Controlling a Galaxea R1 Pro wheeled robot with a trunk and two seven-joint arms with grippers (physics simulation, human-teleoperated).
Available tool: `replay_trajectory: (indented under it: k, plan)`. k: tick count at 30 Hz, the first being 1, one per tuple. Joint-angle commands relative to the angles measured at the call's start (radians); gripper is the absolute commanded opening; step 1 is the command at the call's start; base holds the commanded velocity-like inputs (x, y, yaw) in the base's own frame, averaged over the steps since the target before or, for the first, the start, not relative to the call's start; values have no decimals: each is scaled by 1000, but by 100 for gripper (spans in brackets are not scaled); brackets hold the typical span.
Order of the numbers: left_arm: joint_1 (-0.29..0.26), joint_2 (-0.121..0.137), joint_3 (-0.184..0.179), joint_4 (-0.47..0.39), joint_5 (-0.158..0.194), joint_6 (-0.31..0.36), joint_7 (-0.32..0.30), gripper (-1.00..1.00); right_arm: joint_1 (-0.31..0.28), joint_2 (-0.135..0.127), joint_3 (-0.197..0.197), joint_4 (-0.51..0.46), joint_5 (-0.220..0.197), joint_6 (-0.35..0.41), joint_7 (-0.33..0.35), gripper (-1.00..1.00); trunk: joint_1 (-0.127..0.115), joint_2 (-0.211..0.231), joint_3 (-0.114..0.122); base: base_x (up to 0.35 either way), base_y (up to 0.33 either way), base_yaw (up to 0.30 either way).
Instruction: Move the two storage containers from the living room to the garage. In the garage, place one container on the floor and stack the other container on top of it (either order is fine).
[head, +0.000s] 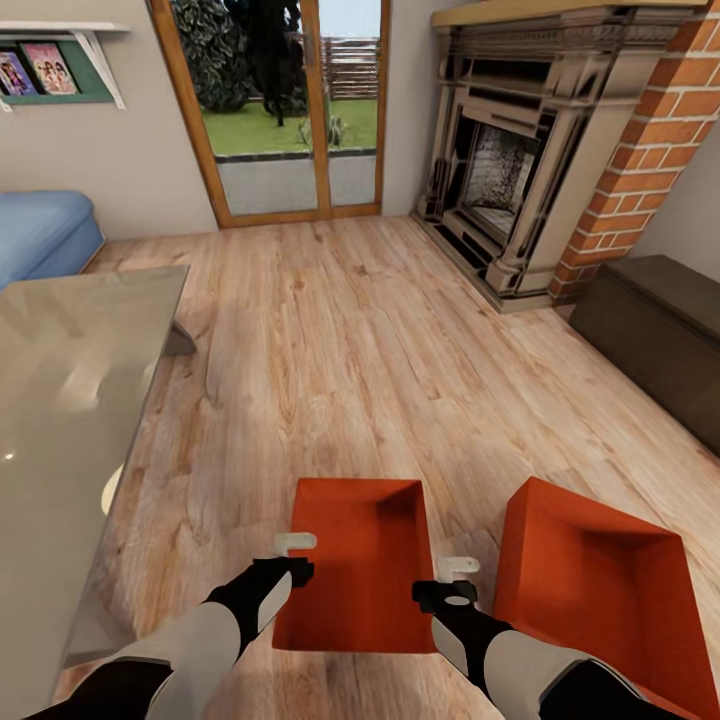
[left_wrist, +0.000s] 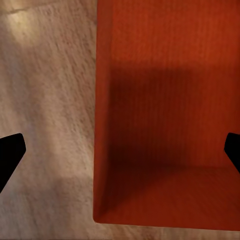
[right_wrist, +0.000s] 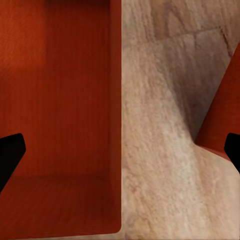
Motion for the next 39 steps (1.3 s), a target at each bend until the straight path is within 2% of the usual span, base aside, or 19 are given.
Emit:
replay_trajectory:
  k: [1,7,18,39]
  plan:
    - [0,0,-2,-2,4,6,4,100,-1,0,8,1,-10,-4,-2,100,4,-8,-4,0,0,0]
    - [0,1,-2,-2,4,6,4,100,-1,0,8,1,-9,-4,-2,100,27,-50,-23,0,0,0]
    - [0,23,-2,-2,6,6,0,100,-1,0,8,1,-9,-4,10,100,69,-127,-57,0,0,0]
    - [0,23,-2,-1,5,6,3,100,-1,-1,8,1,-9,-4,10,100,149,-274,-123,0,0,0]
